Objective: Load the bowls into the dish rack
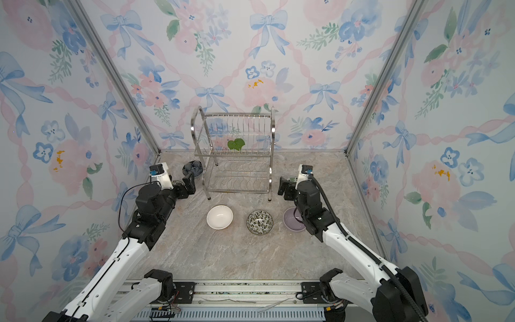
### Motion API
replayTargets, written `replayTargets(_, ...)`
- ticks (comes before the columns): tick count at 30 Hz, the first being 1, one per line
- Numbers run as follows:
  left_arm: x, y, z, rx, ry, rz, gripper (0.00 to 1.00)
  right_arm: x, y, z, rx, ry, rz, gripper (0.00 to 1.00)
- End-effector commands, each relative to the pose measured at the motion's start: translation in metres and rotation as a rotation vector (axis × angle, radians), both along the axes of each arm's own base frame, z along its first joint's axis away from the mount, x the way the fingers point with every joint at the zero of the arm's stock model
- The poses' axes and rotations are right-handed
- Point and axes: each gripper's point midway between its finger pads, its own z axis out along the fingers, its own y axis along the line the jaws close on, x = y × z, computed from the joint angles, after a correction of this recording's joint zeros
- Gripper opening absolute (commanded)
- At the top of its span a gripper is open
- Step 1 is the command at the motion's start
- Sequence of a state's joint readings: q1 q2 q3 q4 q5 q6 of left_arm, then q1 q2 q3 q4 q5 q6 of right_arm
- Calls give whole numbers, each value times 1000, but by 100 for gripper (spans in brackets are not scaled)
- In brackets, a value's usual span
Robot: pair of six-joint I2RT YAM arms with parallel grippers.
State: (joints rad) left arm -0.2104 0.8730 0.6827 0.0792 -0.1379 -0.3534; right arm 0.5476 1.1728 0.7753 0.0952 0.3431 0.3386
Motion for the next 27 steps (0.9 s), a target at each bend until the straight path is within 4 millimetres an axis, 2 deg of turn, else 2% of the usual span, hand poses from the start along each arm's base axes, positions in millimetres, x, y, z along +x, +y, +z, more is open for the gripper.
replayTargets(1, -8, -1, -19, -19, 75, 7, 98, -11, 9, -37, -240, 110, 18, 96)
replayTargets(3, -8, -9, -21, -12, 76, -40, 98, -10, 14, -44, -234, 115, 20, 97)
replayTargets(6, -8, -12, -24, -34, 97, -38, 98, -2, 15, -49, -237, 142, -15, 96)
replayTargets(13, -8, -11, -26, -32, 102, -32, 98, 27, 44, -41, -227, 142, 16, 96)
replayTargets(16, -9, -11, -26, -30, 103, -31, 98, 35, 54, -49, -188, 160, 25, 97)
replayTargets(20, -7, -10, -33, -16, 119, -22, 98, 46, 56, -66, -169, 222, -19, 100)
replayTargets(25, -6, -14, -38, -28, 141, -35, 98, 54, 57, -72, -190, 230, -39, 87)
replayTargets(27, -5, -15, -41, -28, 150, -42, 98, 57, 55, -86, -215, 258, -48, 79)
